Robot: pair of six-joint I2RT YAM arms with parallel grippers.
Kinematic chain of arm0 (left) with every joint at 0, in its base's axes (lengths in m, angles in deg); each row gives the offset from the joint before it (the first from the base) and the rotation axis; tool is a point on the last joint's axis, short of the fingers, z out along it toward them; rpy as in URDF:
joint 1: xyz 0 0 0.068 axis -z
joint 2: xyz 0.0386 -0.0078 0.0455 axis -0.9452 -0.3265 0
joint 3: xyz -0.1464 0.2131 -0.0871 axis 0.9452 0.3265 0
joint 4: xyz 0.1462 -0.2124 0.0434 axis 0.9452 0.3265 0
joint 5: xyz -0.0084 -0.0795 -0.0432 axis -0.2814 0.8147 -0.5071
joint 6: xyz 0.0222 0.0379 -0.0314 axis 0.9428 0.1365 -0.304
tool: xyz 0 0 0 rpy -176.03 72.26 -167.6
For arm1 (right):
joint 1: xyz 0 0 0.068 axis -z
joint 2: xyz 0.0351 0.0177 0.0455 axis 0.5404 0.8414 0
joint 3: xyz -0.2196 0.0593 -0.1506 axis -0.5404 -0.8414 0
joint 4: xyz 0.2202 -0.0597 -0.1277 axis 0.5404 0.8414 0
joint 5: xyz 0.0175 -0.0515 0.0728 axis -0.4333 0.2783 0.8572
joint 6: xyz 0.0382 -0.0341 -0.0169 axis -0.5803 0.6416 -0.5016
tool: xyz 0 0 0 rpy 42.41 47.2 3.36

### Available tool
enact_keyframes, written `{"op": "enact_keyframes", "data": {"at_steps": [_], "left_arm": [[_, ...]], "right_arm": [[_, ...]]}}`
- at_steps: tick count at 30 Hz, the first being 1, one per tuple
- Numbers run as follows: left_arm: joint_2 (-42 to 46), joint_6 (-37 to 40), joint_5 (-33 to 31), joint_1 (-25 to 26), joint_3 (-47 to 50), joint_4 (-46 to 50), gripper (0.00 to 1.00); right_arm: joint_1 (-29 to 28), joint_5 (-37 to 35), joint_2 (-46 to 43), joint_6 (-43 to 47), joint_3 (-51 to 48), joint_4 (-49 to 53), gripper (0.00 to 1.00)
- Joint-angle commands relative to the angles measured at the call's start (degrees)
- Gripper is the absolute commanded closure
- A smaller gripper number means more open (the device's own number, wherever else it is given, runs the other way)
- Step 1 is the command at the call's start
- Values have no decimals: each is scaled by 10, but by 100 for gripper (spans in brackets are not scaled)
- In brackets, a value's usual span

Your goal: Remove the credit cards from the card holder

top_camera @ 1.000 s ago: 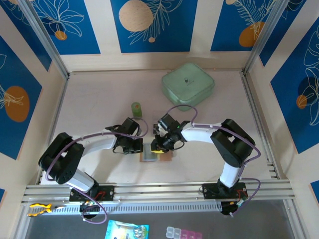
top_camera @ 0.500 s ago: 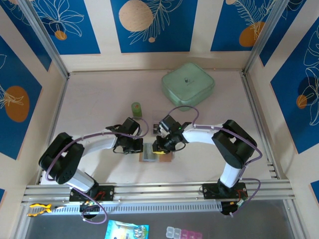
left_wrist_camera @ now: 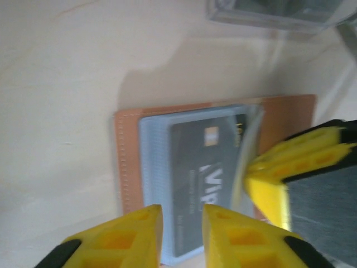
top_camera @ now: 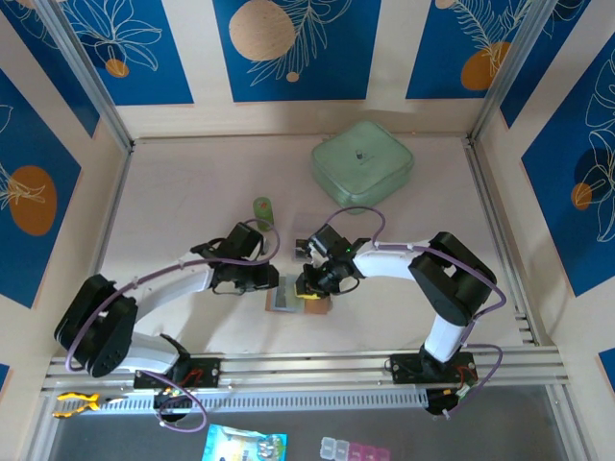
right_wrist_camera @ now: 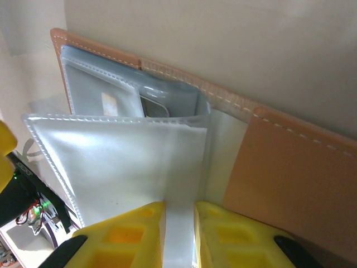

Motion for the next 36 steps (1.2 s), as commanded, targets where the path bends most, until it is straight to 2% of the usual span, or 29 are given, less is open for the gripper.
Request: {"op": "enact_keyframes", "data": {"at_steps": [1,6,8,17,33,36], "left_arm": [[19,-41,55,14,18,-56,68],[5,-80,81,28,44,-119,64],[-7,-85,77,33,44,-119,68],[-29,-100,74,48,47,-139,76],[-54,-99,68,76,-3,-121,80],[-74,-97,71,84,-22,-122,86]], "right_arm": [[0,5,-6,-11,-12,-2,78],[0,7,-5,-10,-10,-3,78],[-1,7,-5,-12,-9,-3,78],[-4,1,-23,-15,-13,-3,78],[13,-65,-153,-6,-23,75,78],[18,-77,-181,-3,-26,89,78]]}}
